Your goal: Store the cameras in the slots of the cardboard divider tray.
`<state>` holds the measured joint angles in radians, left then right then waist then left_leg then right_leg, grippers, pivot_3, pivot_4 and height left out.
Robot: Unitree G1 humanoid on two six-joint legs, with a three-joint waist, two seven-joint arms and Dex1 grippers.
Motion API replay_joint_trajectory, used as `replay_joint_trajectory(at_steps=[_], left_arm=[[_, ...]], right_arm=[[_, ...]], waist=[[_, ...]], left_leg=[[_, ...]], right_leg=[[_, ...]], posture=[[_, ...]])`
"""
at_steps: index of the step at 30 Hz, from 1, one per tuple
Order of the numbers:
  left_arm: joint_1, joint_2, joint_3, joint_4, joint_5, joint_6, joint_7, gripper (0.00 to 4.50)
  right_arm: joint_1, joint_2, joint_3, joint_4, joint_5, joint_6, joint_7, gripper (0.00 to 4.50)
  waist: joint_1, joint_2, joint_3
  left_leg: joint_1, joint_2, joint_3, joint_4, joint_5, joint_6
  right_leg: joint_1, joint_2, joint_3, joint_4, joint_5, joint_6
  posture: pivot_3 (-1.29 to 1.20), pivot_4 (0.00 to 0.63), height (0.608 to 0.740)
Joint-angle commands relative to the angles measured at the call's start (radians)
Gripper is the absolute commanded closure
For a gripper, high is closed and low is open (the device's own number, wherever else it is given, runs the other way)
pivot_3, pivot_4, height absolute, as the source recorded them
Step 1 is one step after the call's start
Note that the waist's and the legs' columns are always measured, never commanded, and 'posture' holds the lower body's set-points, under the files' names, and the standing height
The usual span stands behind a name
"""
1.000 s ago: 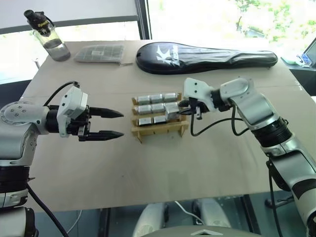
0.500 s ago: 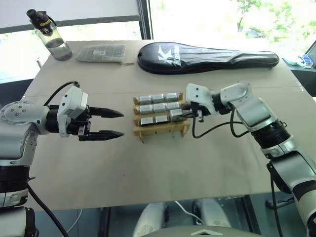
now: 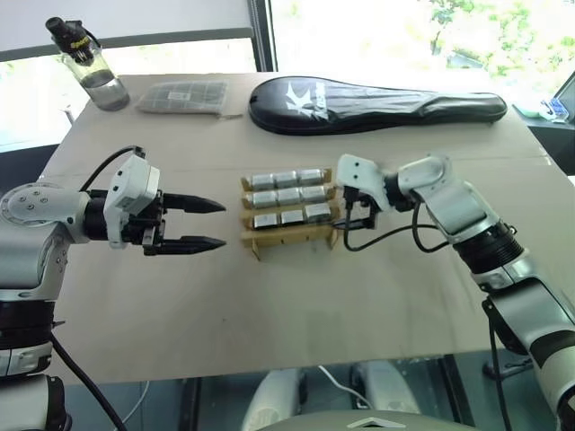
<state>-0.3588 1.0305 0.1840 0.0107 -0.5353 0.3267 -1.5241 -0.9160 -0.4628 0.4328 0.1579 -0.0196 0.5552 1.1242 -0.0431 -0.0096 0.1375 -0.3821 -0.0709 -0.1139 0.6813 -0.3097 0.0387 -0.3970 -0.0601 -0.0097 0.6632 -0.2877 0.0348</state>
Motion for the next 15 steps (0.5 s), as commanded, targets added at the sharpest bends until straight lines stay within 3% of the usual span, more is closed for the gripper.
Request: replay_joint_trajectory(at_steps=[1,6,9,12,15], left_arm=[[0.004,0.0,0.011,-0.035,-0.019,0.005,0.003,1.34],[0.141,-0.047,0.046,-0.141,-0.075,0.052,0.055,1.34],[0.219,-0.091,0.075,-0.193,-0.094,0.054,0.109,1.34],[0.35,-0.173,0.109,-0.3,-0.129,0.072,0.203,1.34],[0.511,-0.274,0.14,-0.399,-0.153,0.067,0.298,1.34]], right_arm=[[0.041,-0.047,-0.089,-0.127,0.084,0.039,0.04,0.04],[0.241,-0.153,-0.177,-0.275,0.121,0.021,0.001,0.04],[0.353,-0.159,-0.269,-0.336,0.185,0.036,-0.046,0.04],[0.537,-0.199,-0.379,-0.406,0.216,0.016,-0.089,0.04],[0.763,-0.17,-0.529,-0.495,0.288,-0.042,-0.136,0.04]], waist=[[0.002,0.0,0.0],[0.005,0.0,0.0],[0.003,0.0,0.0],[0.005,0.0,0.0],[0.013,0.0,0.0]], left_leg=[[0.0,0.0,0.0,0.0,0.0,0.0],[0.0,-0.002,-0.002,-0.001,0.0,0.0],[-0.001,-0.002,-0.002,-0.001,0.0,0.0],[0.0,-0.002,-0.002,-0.002,0.0,0.0],[0.001,-0.002,-0.002,-0.003,0.0,0.0]], right_leg=[[0.0,0.0,0.0,0.0,0.0,0.0],[0.0,-0.002,0.0,0.0,0.0,0.0],[0.0,-0.002,0.001,0.0,0.0,0.0],[0.001,-0.001,0.002,0.0,0.0,0.0],[0.002,-0.001,0.003,-0.001,0.0,0.0]], posture=[[0.0,0.15,0.74],[0.0,0.15,0.74],[0.0,0.15,0.74],[0.0,0.15,0.74],[0.0,0.15,0.74]])
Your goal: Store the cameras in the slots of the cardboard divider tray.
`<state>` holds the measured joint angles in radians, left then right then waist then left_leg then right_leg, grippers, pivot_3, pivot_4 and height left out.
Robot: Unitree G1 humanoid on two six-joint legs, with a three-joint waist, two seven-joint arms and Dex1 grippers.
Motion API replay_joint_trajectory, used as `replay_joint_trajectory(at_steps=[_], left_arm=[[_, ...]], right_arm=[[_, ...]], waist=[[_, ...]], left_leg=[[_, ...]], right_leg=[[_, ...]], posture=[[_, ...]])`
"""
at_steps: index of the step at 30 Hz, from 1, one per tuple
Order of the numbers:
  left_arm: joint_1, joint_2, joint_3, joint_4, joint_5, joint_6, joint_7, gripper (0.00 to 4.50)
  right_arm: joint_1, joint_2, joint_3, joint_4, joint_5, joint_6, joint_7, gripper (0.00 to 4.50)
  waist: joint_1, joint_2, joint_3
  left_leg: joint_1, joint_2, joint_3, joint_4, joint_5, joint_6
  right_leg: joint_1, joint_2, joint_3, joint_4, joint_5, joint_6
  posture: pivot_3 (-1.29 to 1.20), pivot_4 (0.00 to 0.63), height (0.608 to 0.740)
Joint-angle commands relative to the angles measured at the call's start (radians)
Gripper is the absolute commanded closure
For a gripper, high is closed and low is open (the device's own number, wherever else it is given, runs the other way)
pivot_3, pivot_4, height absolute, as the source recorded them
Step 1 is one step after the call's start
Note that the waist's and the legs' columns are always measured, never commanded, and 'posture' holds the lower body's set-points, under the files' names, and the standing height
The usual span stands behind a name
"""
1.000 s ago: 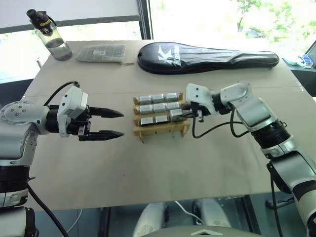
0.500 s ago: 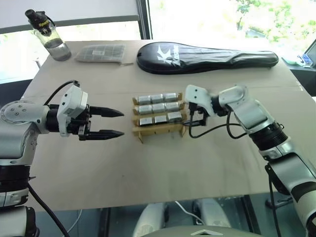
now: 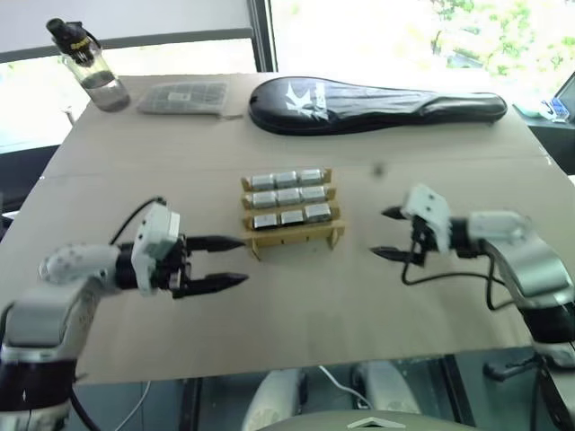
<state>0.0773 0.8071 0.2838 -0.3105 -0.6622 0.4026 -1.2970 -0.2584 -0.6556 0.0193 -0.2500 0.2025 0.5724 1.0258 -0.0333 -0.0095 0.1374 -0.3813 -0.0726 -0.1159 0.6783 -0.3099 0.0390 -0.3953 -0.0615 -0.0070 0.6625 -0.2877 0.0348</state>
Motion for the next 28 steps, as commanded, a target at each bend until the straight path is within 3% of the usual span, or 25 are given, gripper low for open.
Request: replay_joint_trajectory(at_steps=[1,4,7,8,13,24,28], left_arm=[[0.115,-0.089,0.048,-0.098,-0.031,-0.013,0.112,1.34],[0.214,-0.206,0.049,-0.107,0.011,-0.085,0.203,1.34],[0.285,-0.301,0.02,-0.116,0.066,-0.117,0.316,1.34],[0.307,-0.322,0.003,-0.122,0.092,-0.14,0.333,1.34],[0.346,-0.406,-0.05,-0.143,0.148,-0.221,0.413,1.34],[0.394,-0.418,-0.095,-0.12,0.224,-0.326,0.461,1.34],[0.375,-0.407,-0.119,-0.11,0.253,-0.342,0.468,1.34]], right_arm=[[0.175,0.046,-0.16,-0.11,0.088,-0.094,-0.056,0.04],[0.335,0.096,-0.211,-0.135,0.126,-0.111,-0.098,0.04],[0.477,0.134,-0.173,-0.118,0.032,-0.295,-0.155,0.04],[0.5,0.149,-0.171,-0.106,0.025,-0.334,-0.17,0.04],[0.468,0.218,-0.195,-0.063,0.106,-0.36,-0.216,0.04],[0.547,0.258,-0.186,-0.036,0.174,-0.592,-0.162,0.04],[0.557,0.241,-0.176,-0.04,0.195,-0.568,-0.152,0.04]], waist=[[0.008,0.0,0.0],[0.02,0.001,-0.001],[0.031,0.001,-0.001],[0.033,0.001,-0.001],[0.035,0.001,-0.002],[0.047,0.003,-0.002],[0.047,0.004,-0.003]], left_leg=[[0.0,0.0,0.0,0.0,0.0,0.0],[0.002,0.0,0.001,-0.001,0.0,0.0],[0.013,0.0,0.001,-0.003,0.0,0.0],[0.021,0.0,0.002,-0.006,0.0,0.0],[0.024,0.0,0.004,-0.009,0.0,0.0],[0.022,0.001,0.005,-0.01,0.0,0.0],[0.022,0.002,0.005,-0.01,-0.001,0.0]], right_leg=[[0.0,0.0,0.001,0.0,0.0,0.0],[0.001,0.0,0.002,0.0,0.0,0.0],[0.013,0.0,0.002,-0.002,0.0,0.0],[0.019,0.0,0.003,-0.004,0.0,0.0],[0.019,0.0,0.006,-0.003,0.0,0.0],[0.018,0.001,0.006,-0.006,-0.001,0.0],[0.018,0.001,0.006,-0.005,-0.001,0.0]], posture=[[0.0,0.15,0.74],[0.0,0.15,0.74],[0.0,0.15,0.74],[0.0,0.15,0.74],[0.0,0.15,0.74],[0.0,0.15,0.74],[0.0,0.15,0.74]])
